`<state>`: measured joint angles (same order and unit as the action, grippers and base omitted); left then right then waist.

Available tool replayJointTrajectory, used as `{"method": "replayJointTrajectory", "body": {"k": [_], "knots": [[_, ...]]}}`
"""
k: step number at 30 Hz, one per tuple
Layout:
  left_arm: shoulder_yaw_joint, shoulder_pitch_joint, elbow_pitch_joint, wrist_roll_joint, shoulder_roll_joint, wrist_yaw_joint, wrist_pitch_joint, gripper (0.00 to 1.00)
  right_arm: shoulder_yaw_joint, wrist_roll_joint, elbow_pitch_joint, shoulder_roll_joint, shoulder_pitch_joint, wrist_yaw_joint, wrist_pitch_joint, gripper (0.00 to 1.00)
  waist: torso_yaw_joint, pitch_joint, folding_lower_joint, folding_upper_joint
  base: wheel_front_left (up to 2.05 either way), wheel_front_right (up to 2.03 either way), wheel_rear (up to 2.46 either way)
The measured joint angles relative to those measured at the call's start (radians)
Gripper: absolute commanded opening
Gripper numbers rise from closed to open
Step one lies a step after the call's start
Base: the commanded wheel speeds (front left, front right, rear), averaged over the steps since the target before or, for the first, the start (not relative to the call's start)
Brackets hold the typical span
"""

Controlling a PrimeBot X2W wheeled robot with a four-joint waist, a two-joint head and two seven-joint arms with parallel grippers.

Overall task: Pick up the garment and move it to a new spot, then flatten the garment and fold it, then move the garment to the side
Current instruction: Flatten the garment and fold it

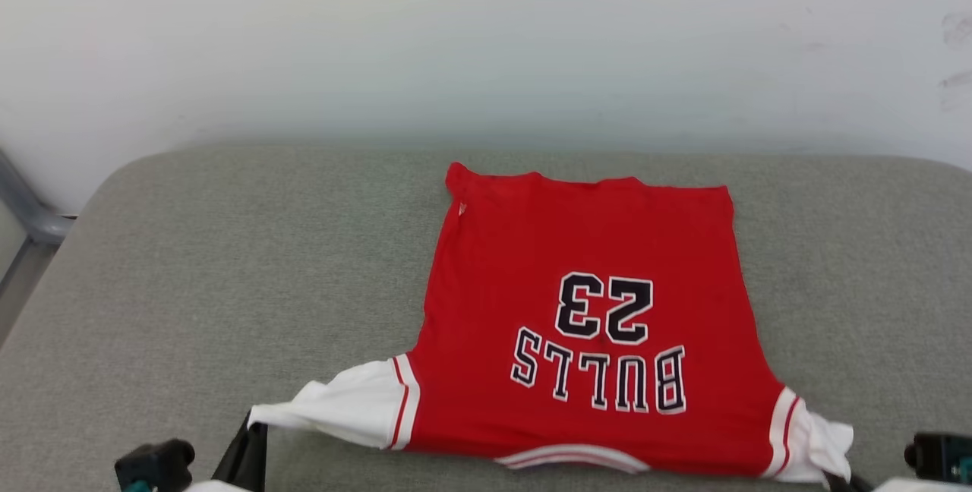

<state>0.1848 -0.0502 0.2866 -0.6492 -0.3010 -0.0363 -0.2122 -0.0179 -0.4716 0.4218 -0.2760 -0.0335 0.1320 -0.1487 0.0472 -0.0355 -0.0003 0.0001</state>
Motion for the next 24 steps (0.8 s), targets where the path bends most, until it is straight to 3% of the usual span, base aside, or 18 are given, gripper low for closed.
{"method": "replayJointTrajectory", "body": {"k": [8, 9, 10, 17, 24], "knots": [[0.024, -0.134, -0.142, 0.017, -0.014, -0.054, 0.041, 0.0, -0.153, 0.111, -0.255, 0.143, -0.202, 0.0, -0.171, 0.0, 0.019, -0.019, 0.0001, 0.0, 0.0, 0.0, 0.0], [0.03, -0.134, -0.157, 0.026, -0.015, -0.057, 0.042, 0.0, -0.159, 0.118, -0.276, 0.153, -0.203, 0.0, -0.181, 0.4, 0.019, -0.016, 0.0001, 0.0, 0.0, 0.0, 0.0], [0.035, -0.134, -0.169, 0.032, -0.016, -0.058, 0.042, 0.0, -0.157, 0.123, -0.296, 0.155, -0.203, 0.0, -0.188, 1.0, 0.019, -0.012, 0.0001, 0.0, 0.0, 0.0, 0.0], [0.06, -0.122, -0.223, 0.057, -0.022, -0.065, 0.051, 0.0, -0.2, 0.138, -0.376, 0.178, -0.099, -0.001, -0.065, 1.0, 0.035, 0.015, 0.0004, 0.0, 0.0, 0.0, 0.0], [0.087, -0.065, -0.253, 0.075, -0.008, -0.058, 0.04, 0.0, -0.257, 0.15, -0.244, 0.127, 0.148, -0.001, -0.057, 1.0, 0.064, 0.069, 0.0004, 0.0, 0.0, 0.0, 0.0]]}}
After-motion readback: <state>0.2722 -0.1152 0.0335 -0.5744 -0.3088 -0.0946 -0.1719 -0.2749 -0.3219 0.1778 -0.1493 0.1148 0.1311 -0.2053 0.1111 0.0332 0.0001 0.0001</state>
